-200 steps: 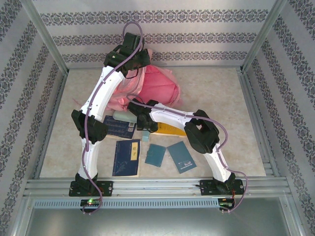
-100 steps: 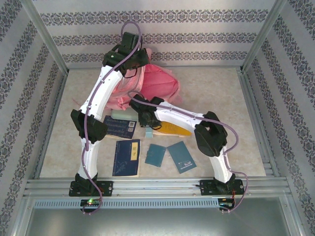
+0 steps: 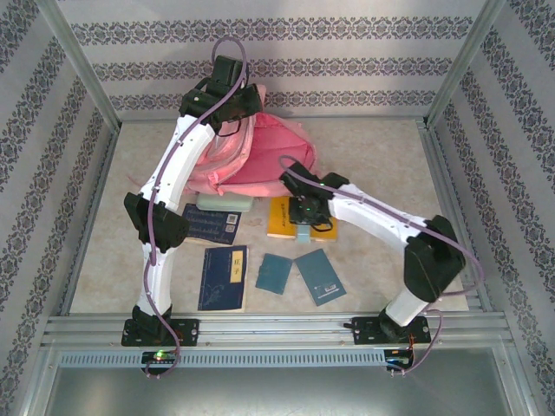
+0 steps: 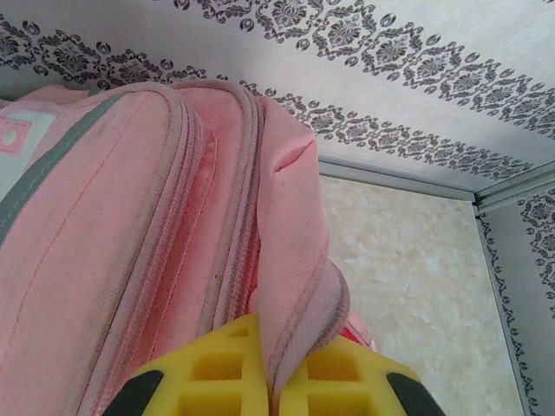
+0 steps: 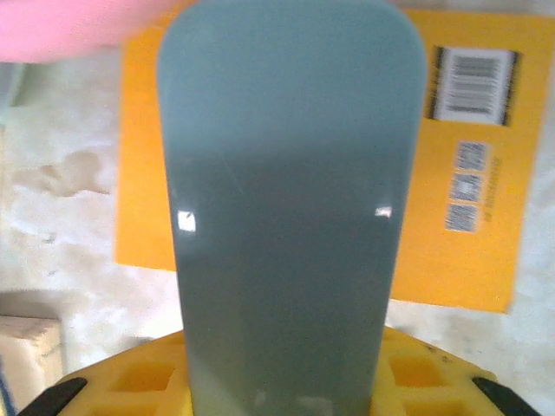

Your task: Pack the student bag

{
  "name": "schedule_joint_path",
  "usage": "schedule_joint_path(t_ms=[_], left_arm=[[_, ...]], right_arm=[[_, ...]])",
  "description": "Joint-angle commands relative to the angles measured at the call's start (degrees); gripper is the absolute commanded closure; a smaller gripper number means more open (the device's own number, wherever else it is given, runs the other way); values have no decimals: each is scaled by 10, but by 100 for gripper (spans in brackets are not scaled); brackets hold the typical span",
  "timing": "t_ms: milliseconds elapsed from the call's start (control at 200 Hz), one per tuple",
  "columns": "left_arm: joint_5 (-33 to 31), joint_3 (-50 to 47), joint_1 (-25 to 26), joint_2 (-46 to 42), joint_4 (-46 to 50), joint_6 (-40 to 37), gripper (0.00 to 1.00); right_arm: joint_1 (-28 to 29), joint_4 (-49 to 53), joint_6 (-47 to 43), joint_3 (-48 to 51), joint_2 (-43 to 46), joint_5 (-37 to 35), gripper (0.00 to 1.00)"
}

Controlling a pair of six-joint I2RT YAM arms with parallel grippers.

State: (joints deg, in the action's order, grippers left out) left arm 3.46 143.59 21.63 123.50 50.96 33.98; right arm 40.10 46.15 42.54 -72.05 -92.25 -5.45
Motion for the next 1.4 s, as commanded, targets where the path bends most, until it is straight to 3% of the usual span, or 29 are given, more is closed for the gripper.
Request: schedule_joint_path(t_ms=[0, 170, 310, 535, 729, 954, 1174, 1394], left_arm=[[8, 10, -8, -26, -54, 6, 100], [34, 10, -7, -28, -58, 3, 100], [94, 19, -6, -30, -45, -8, 100], [157, 31, -7, -39, -21, -25, 100], [183, 42, -7, -49, -9, -22, 100], [209, 42, -7, -65, -8, -17, 100], [222, 42, -7, -75, -4, -18, 100], [230, 41, -7, -73, -17, -9, 100]], right_arm=[[-22, -76, -18, 67, 85, 71, 76], [-74, -117, -24, 144, 207, 104, 76], [-112, -128, -42, 157, 295, 111, 77], [-133, -219, -44, 130, 342, 154, 76], [-141, -322, 34, 85, 241, 198, 76], [-140, -414, 148, 20, 83, 182, 79], [-114, -434, 191, -91, -78, 186, 77], [-69, -455, 235, -198, -197, 182, 69]])
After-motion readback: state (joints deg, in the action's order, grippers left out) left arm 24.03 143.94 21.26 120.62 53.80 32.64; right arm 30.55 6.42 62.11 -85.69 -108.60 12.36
